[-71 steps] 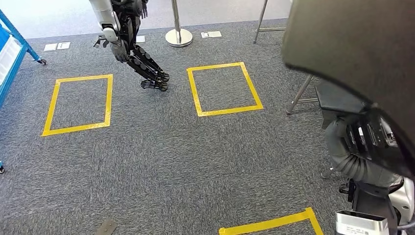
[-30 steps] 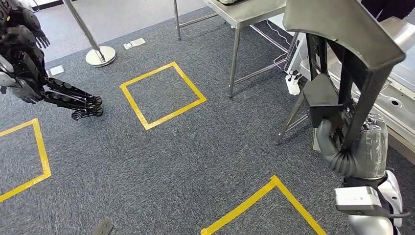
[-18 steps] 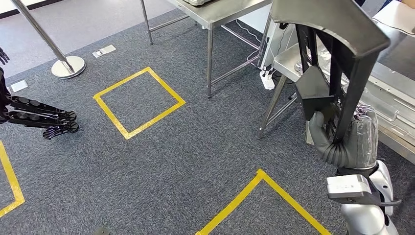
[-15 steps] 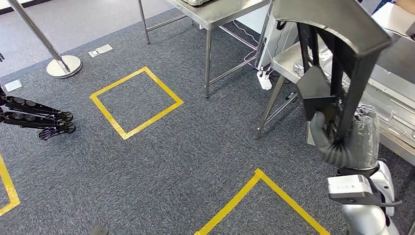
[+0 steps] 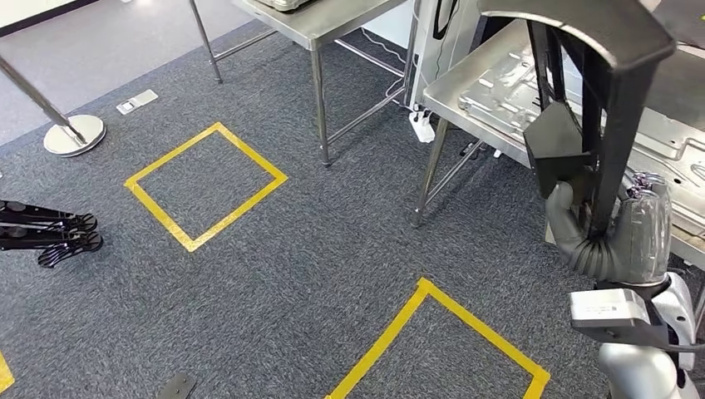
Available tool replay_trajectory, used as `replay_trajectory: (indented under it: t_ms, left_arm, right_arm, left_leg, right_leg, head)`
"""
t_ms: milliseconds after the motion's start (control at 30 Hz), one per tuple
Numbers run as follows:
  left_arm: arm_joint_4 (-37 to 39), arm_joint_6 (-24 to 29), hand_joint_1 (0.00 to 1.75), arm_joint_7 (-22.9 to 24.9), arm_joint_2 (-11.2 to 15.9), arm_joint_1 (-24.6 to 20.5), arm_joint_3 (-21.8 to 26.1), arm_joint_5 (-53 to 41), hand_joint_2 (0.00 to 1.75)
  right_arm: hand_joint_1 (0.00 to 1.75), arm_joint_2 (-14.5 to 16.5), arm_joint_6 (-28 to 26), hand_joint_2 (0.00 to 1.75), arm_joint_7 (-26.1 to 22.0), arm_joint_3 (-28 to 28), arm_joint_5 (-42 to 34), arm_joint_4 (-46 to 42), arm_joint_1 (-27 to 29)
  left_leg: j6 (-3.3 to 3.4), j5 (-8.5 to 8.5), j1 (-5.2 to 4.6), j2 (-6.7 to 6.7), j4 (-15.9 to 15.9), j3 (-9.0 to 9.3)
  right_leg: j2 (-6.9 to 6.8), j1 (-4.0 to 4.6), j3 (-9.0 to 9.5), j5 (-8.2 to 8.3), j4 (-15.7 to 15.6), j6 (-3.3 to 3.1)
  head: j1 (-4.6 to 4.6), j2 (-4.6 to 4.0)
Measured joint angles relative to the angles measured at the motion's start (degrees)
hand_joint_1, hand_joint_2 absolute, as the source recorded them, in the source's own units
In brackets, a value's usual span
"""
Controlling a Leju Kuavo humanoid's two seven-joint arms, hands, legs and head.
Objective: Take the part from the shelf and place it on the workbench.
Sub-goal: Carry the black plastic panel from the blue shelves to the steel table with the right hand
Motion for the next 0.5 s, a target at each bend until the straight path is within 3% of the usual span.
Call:
replay_trajectory:
  t_ms: [100, 133, 167, 233, 300, 367, 400, 433, 500]
  left_arm:
    - [0.1, -0.2, 0.0, 0.6, 0.0, 0.5, 0.0, -0.3, 1.75]
    - [0.1, -0.3, 0.0, 0.7, 0.0, 0.6, 0.0, -0.4, 1.75]
    - [0.1, -0.4, 0.0, 0.8, 0.0, 0.7, 0.0, -0.5, 1.75]
    - [0.1, -0.5, 0.0, 0.8, 0.0, 0.7, 0.0, -0.6, 1.75]
    - [0.1, -0.5, 0.0, 0.8, 0.0, 0.7, 0.0, -0.6, 1.75]
    - [0.2, -0.5, 0.0, 0.7, 0.0, 0.8, 0.0, -0.4, 1.75]
    - [0.2, -0.5, 0.0, 0.6, 0.0, 0.8, 0.0, -0.2, 1.75]
    - [0.2, -0.5, 0.0, 0.4, -0.1, 0.7, 0.1, 0.2, 1.75]
    - [0.2, -0.6, 0.0, -0.3, -0.1, 0.8, 0.5, 1.1, 1.75]
  right_arm:
    - [1.75, -0.3, 0.0, 1.75, 0.7, -0.2, 0.6, -0.8, 1.2]
    - [1.75, -0.5, 0.0, 1.75, 0.9, -0.3, 0.7, -1.0, 1.6]
    - [1.75, -0.6, 0.0, 1.75, 1.0, -0.4, 0.8, -1.3, 2.0]
    - [1.75, -0.8, 0.0, 1.75, 1.2, -0.8, 1.1, -1.9, 2.5]
    - [1.75, -0.9, 0.1, 1.75, 1.4, -1.1, 1.5, -2.7, 2.6]
    - [1.75, -1.0, 0.4, 1.75, 1.6, -1.1, 2.1, -3.2, 2.5]
    - [1.75, -1.1, 0.5, 1.75, 1.7, -1.1, 2.4, -3.4, 2.5]
    - [1.75, -1.2, 0.6, 1.75, 1.7, -1.1, 2.8, -3.5, 2.4]
    - [1.75, -1.2, 0.2, 1.75, 1.6, -1.1, 3.6, -3.9, 2.2]
  left_leg:
    - [-0.05, -4.44, 0.08, -2.23, 10.6, -5.07]
    - [-0.06, -4.61, 0.09, -2.39, 12.7, -6.27]
    - [-0.07, -3.69, 0.14, -2.44, 12.6, -6.51]
    - [-0.13, 0.42, 0.42, -3.04, 6.4, -4.1]
    - [-0.24, 2.97, 0.81, -4.99, -0.1, -1.3]
    - [-0.09, 2.98, 0.77, -6.0, -2.0, -0.51]
    - [0.19, 3.0, 0.71, -5.63, -2.1, -0.49]
    - [0.5, 3.08, 0.68, -5.18, -2.1, -0.44]
    - [1.16, 3.19, 0.81, -4.21, -2.3, -0.38]
  right_leg:
    - [1.33, -0.1, 0.34, -0.21, 0.0, -0.65]
    - [1.9, -0.13, 0.42, -0.25, 0.0, -0.69]
    - [2.5, -0.19, 0.52, -0.28, 0.0, -0.67]
    - [3.71, -0.4, 0.78, -0.47, 0.1, -0.4]
    - [4.84, -0.4, 0.76, -0.74, 0.5, 0.21]
    - [5.77, -0.46, 0.48, -0.71, 0.6, 0.84]
    - [6.18, -0.6, 0.41, -0.58, 0.5, 1.09]
    - [5.98, -0.68, 0.35, -0.6, 0.5, 1.31]
    - [4.27, -0.59, -0.73, -2.02, 2.6, 1.64]
  head:
    - [-0.98, 0.0]
    - [-1.16, 0.0]
    - [-1.25, 0.0]
    - [-1.33, 0.0]
    - [-1.47, 0.0]
    - [-1.53, 0.0]
    - [-1.5, 0.0]
    - [-1.46, 0.0]
    - [-0.97, 0.0]
